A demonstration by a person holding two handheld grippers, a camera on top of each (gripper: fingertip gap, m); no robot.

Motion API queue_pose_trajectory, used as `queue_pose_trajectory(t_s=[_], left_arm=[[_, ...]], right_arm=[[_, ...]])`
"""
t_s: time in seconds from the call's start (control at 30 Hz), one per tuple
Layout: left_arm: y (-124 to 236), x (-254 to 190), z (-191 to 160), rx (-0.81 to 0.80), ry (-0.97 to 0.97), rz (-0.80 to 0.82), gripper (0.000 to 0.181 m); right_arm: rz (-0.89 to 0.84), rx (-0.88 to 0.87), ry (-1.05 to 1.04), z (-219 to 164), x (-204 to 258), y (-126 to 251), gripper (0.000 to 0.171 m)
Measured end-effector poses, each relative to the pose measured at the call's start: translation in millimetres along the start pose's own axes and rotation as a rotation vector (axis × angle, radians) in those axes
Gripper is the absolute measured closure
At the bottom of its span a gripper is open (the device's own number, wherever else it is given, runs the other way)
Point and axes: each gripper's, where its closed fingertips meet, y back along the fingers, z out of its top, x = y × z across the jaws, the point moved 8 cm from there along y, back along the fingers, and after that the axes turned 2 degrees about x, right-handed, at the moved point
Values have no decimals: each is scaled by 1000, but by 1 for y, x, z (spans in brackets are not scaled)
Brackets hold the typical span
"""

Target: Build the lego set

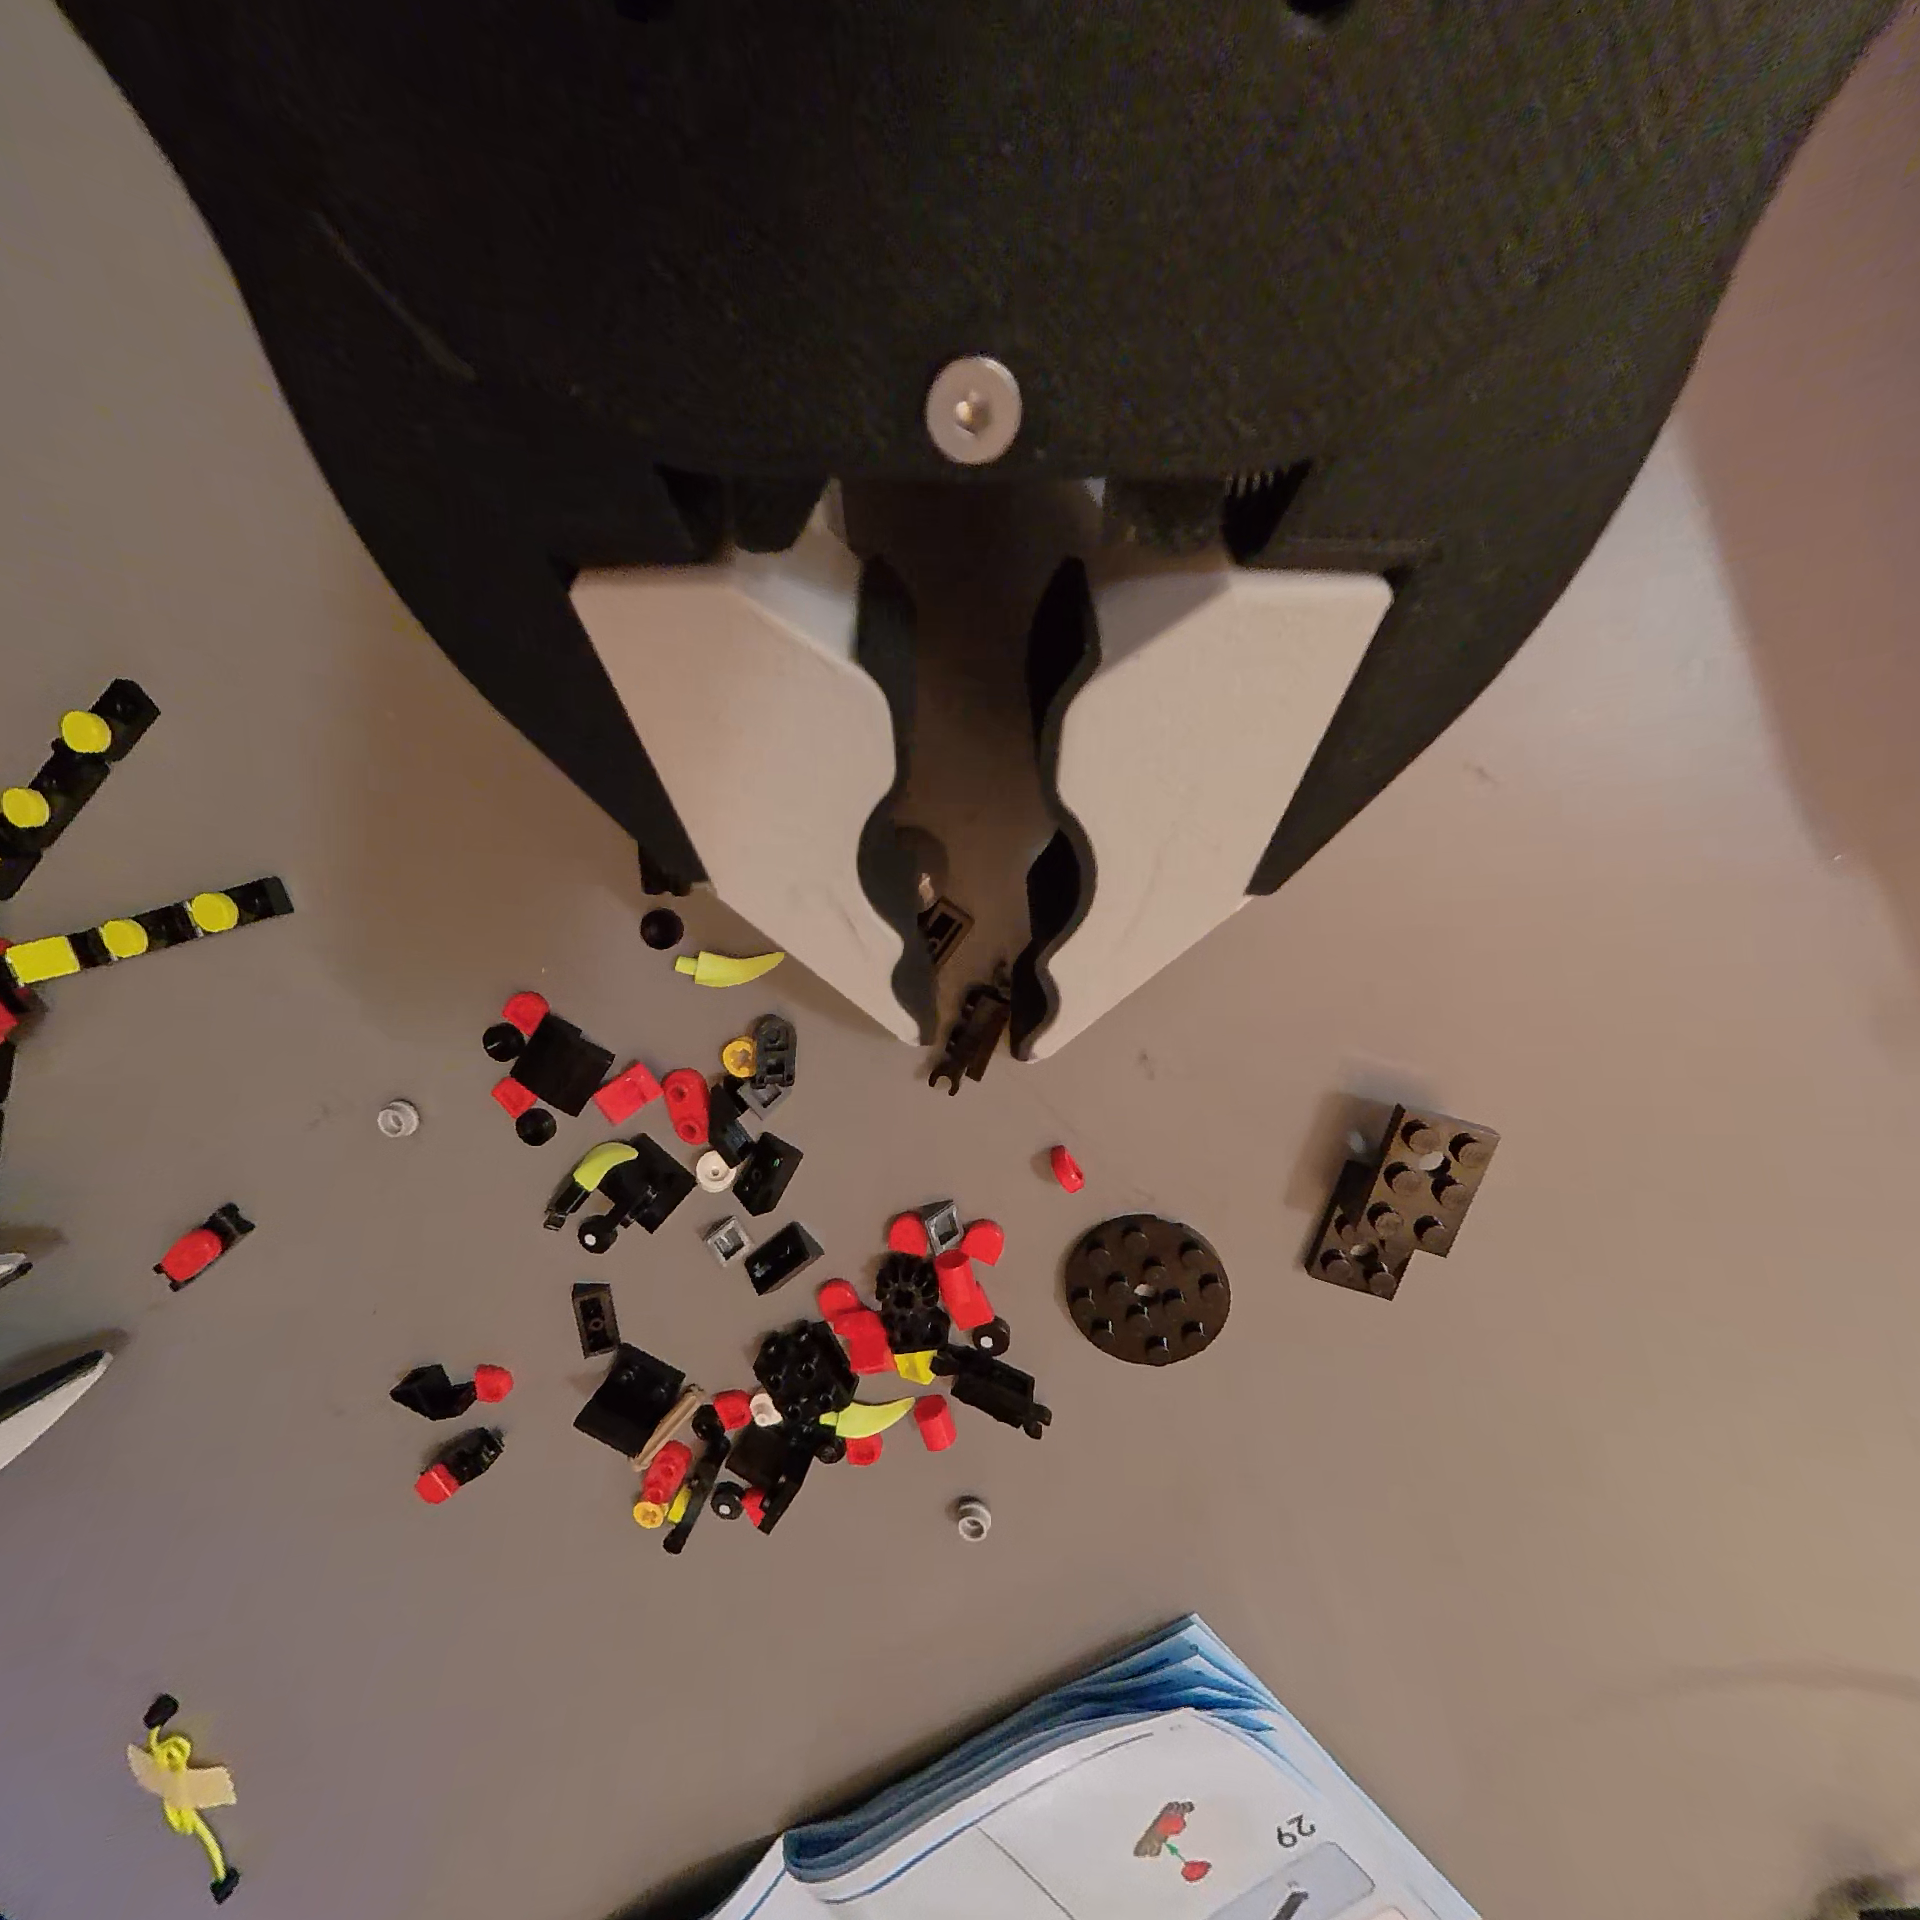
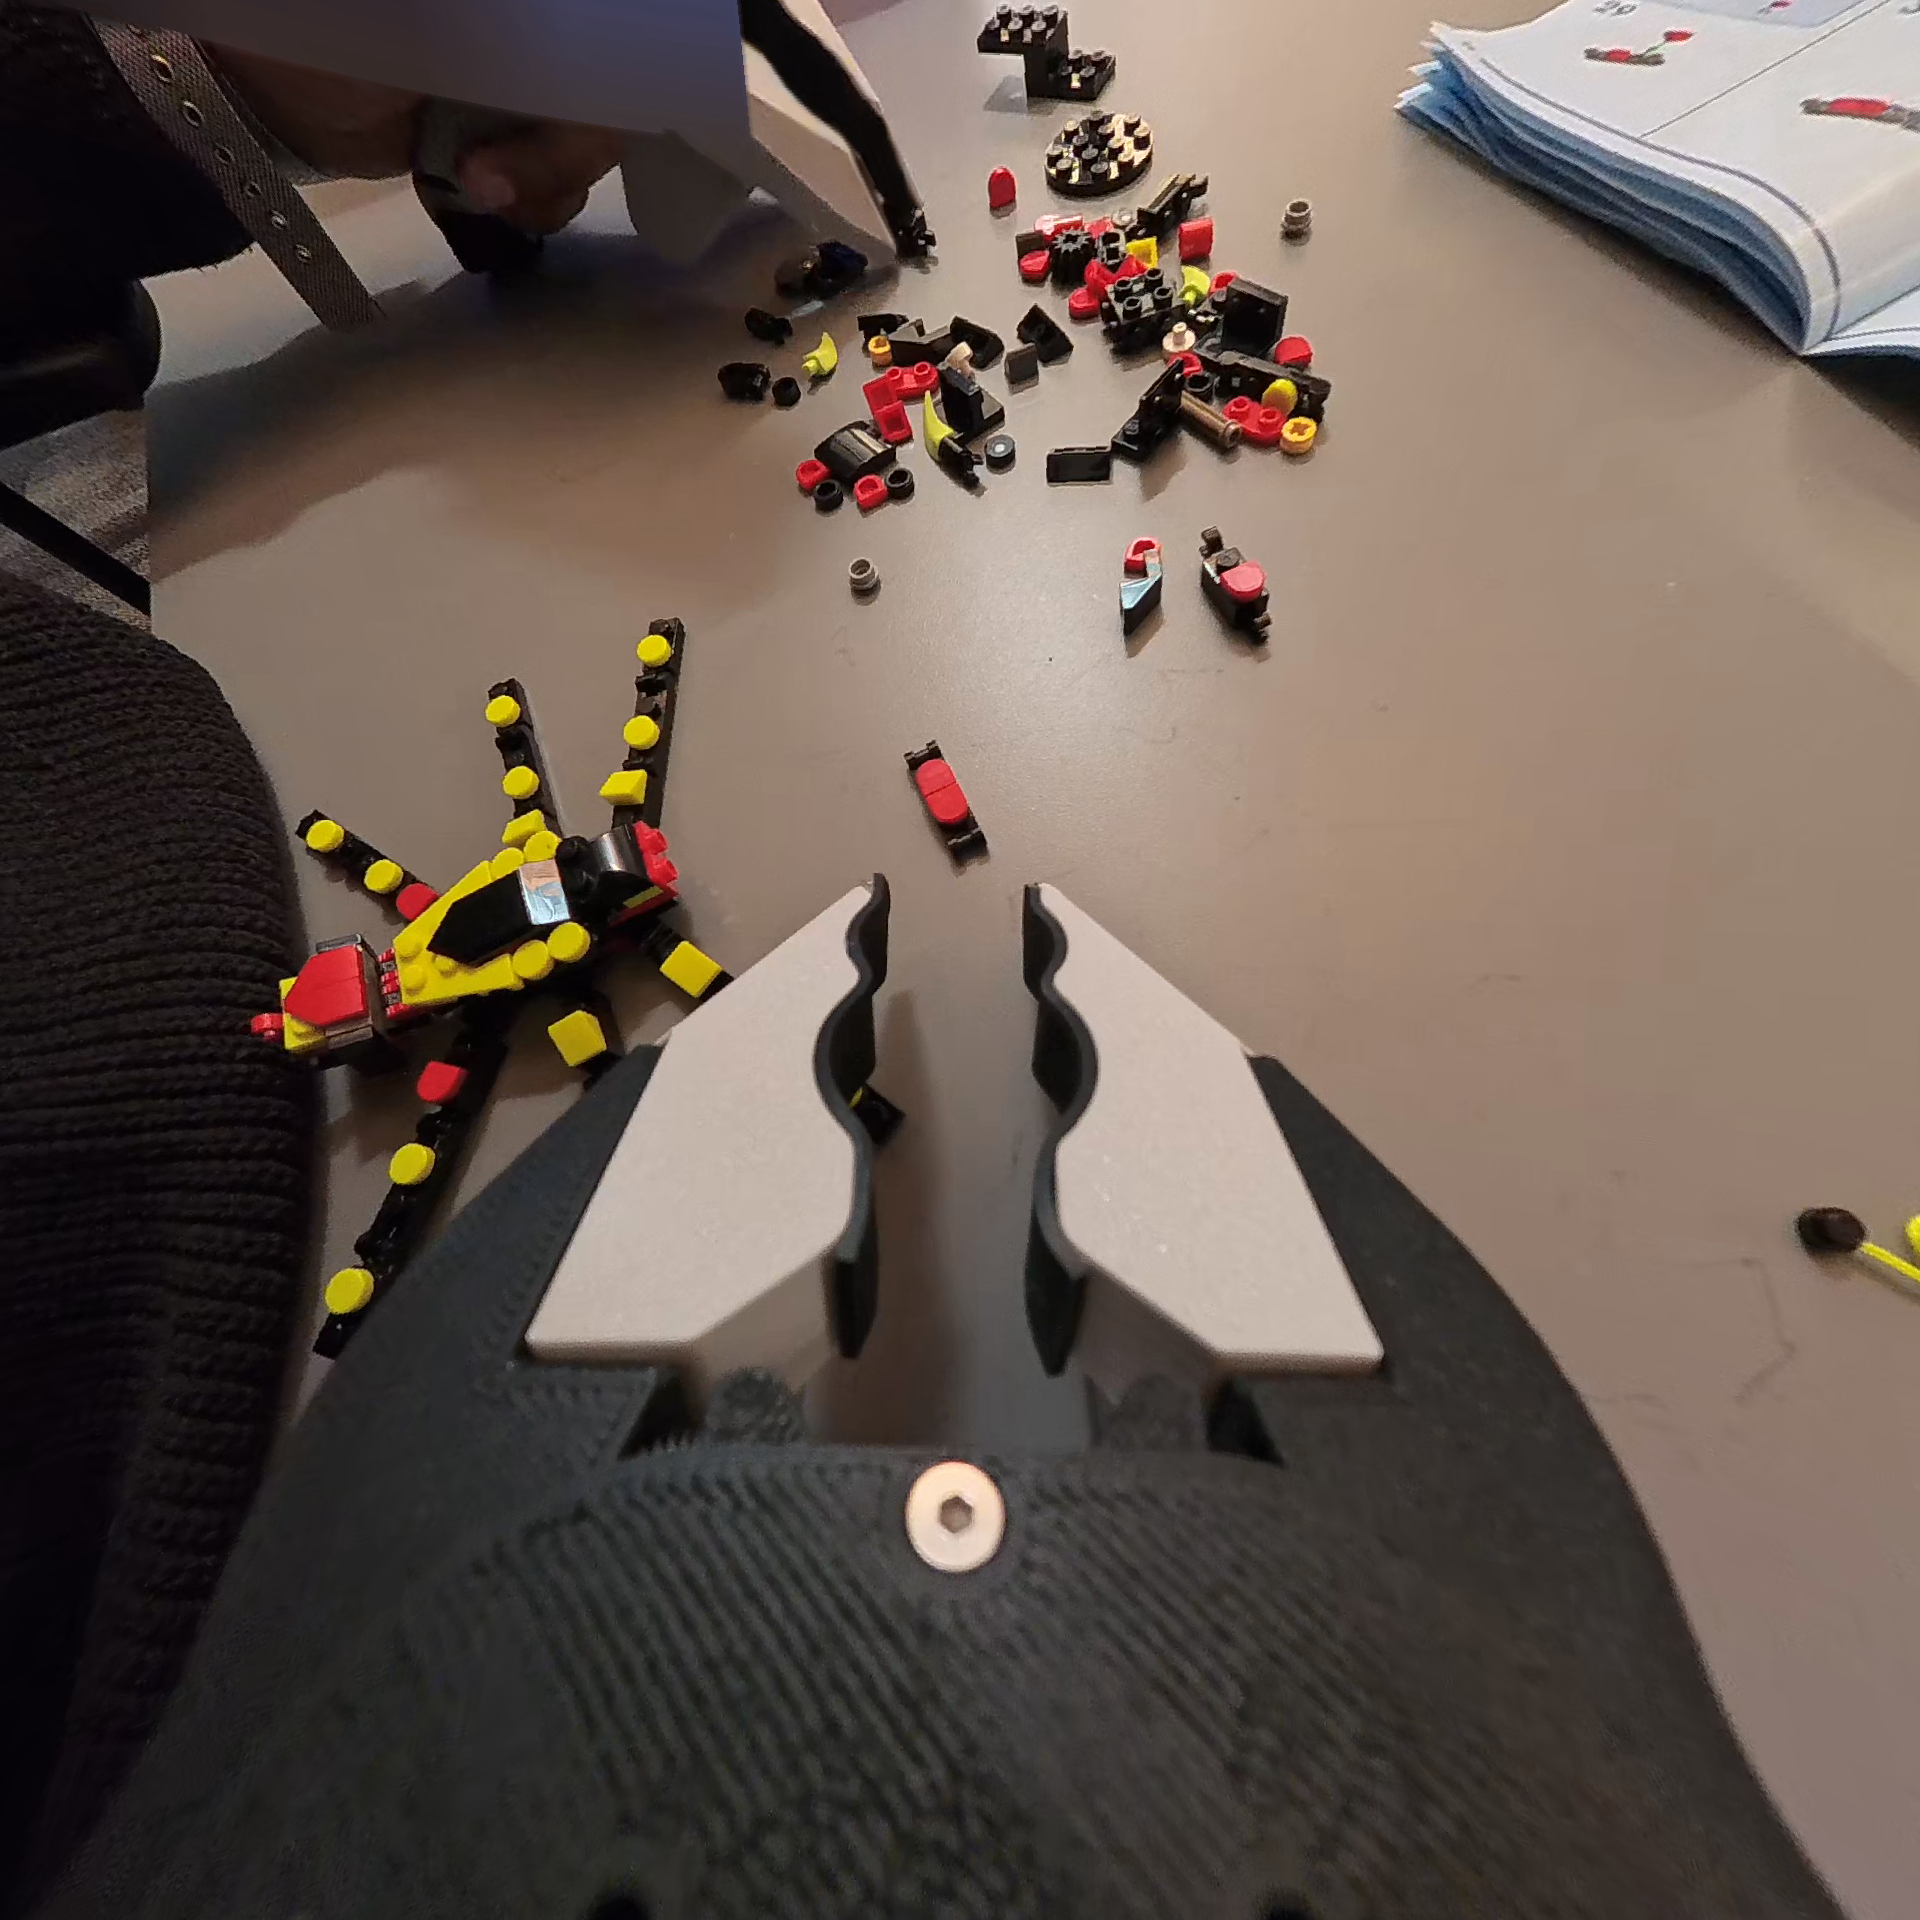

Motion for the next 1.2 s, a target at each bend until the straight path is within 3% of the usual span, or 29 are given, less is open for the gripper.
queue_pose_trajectory(t_s=[0.3,0.5,0.77,0.93,1.2], left_arm=[[3,2,1,-32,20,-12,174],[6,1,2,-57,22,-58,163],[13,14,-1,-69,7,35,166],[14,11,-1,-89,40,-64,164],[8,9,-4,-29,66,-82,163]], right_arm=[[1,-1,-3,0,0,0,147],[0,0,-1,0,0,0,147],[1,-3,-1,0,0,0,147],[2,-3,-3,0,0,0,147],[2,-2,-2,0,0,0,147]])
